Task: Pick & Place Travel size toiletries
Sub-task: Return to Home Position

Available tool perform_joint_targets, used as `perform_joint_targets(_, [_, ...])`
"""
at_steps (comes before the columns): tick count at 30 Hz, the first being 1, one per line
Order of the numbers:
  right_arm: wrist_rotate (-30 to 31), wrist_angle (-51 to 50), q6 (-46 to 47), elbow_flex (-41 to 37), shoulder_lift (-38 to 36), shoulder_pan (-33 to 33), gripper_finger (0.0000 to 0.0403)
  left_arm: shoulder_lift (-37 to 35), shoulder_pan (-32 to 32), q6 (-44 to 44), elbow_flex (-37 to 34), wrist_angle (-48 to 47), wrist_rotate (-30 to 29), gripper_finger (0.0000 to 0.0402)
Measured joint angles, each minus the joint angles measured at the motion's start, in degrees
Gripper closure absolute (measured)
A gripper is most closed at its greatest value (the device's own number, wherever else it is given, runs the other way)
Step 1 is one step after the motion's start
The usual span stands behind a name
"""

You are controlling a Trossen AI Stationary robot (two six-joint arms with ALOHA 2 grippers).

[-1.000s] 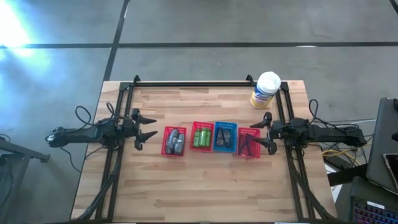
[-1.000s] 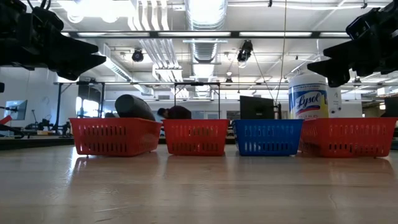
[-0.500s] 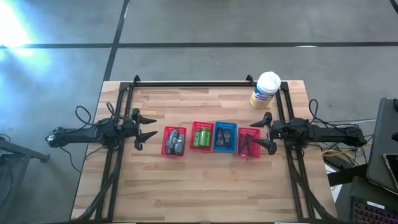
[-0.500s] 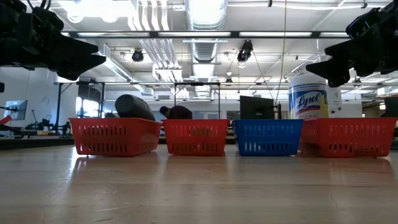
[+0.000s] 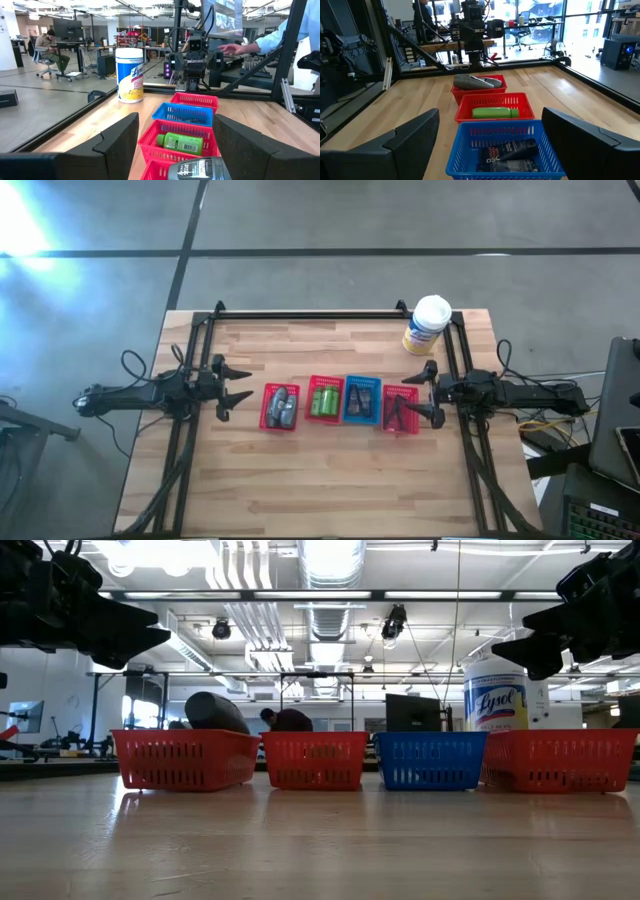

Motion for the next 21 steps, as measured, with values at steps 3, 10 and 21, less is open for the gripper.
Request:
perform_joint_targets(3, [0.0,0.0,0.1,0.0,0.0,0.0,0.0063,0.0,0.0,0.0,0.0,0.0,0.0,0.0142])
perform_joint_targets(10, [0.0,0.0,0.0,0.0,0.0,0.0,0.0080,0.0,0.0,0.0,0.0,0.0,0.0,0.0142])
perform_joint_targets(21, [-0.1,0.0,0.0,0.0,0.0,0.0,0.0105,0.0,0.0,0.0,0.0,0.0,0.0,0.0142])
